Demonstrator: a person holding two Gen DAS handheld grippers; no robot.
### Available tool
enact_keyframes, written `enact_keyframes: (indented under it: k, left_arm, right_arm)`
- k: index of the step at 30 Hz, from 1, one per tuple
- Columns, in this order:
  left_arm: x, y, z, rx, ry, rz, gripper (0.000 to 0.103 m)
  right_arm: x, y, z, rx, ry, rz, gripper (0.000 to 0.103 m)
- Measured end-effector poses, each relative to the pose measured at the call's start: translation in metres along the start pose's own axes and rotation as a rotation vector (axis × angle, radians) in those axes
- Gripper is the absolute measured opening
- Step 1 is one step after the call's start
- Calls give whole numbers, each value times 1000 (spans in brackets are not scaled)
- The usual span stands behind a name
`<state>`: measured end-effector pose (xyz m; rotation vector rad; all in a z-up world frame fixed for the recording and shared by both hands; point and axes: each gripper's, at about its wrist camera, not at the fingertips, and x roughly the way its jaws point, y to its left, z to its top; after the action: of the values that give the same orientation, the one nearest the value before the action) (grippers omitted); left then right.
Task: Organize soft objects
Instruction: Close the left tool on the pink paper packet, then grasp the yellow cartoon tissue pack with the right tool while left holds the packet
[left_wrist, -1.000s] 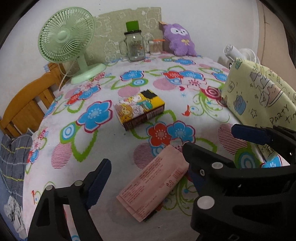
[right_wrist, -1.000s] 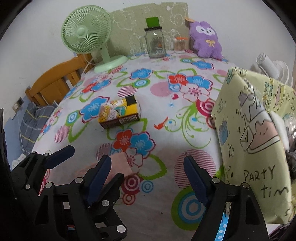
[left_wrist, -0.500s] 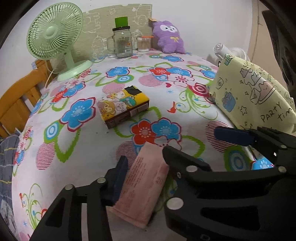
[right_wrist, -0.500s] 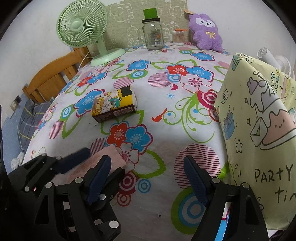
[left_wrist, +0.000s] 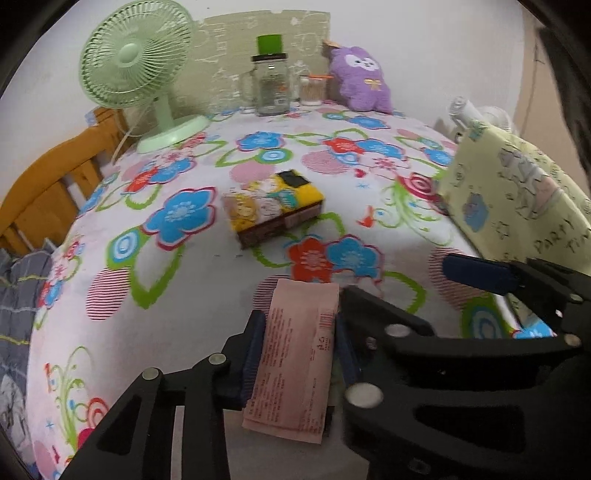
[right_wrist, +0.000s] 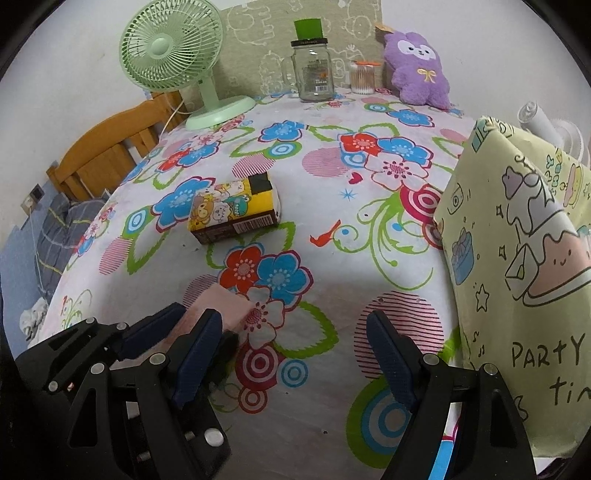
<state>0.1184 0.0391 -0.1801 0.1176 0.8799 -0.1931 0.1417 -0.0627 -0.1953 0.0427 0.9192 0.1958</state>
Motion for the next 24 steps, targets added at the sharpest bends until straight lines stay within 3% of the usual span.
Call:
enact_keyframes:
  k: [12,24]
  left_arm:
    - [-2,28,15,-96,-18,58,38]
    - [7,54,35,-124,-33,131,38]
  right_arm:
    - [5,20,23,-29,-51,35,83]
    - [22,39,51,-63,-95,34,85]
